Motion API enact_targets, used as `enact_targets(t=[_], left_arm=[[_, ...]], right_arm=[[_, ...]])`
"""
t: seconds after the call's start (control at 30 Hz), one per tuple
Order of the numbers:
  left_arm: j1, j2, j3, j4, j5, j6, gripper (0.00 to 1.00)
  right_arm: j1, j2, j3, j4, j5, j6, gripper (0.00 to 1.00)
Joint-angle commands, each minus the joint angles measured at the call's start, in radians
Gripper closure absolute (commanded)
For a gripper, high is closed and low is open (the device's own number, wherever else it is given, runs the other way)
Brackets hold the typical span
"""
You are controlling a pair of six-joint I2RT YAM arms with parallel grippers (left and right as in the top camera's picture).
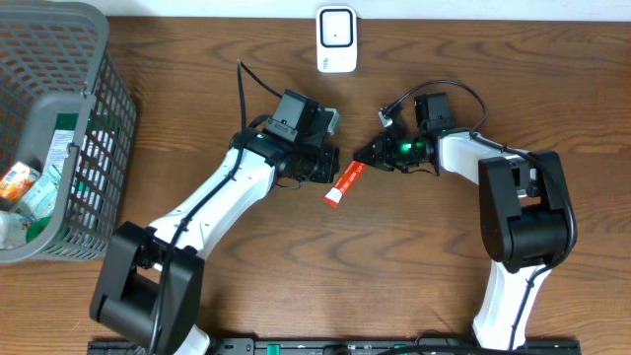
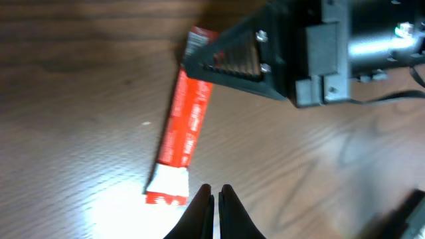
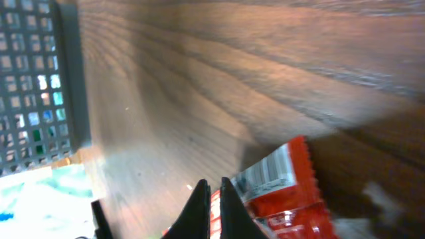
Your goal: Scan the item barcode
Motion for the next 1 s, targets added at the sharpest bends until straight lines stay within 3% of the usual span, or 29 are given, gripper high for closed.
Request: enact_targets(t=[0.0, 0.1, 0.2, 0.4, 0.67, 0.97], left_arm=[[-0.007, 0.099, -0.011, -0.015, -0.076, -0.002, 0.93], [-0.019, 0.178, -0.011, -0.005, -0.041, -0.002, 0.93], [-0.027, 0.241, -0.011, 0.012, -0.007, -0.001, 0.93], [-0.028, 0.288, -0.011, 0.029, -0.002, -0.001, 0.93], [-0.028, 0.288, -0.011, 0.029, -0.002, -0.001, 0.93], [-0.028, 0.146, -0.006, 0.029, -0.067, -0.001, 0.93]], right_arm=[[-0.014, -0.038, -0.006, 0.002, -0.063, -0.003, 0.91], [-0.016, -0.053, -0.006, -0.003, -0.084, -0.003, 0.84], [-0.027, -0.058, -0.006, -0.026, -0.082, -0.003, 0.84], [-0.076, -0.058, -0.006, -0.098, -0.014, -0.004, 0.91], [-0.073, -0.058, -0.008, -0.227, 0.314, -0.026, 0.99], [-0.076, -0.107, 0.018, -0.202, 0.202, -0.026, 0.99]])
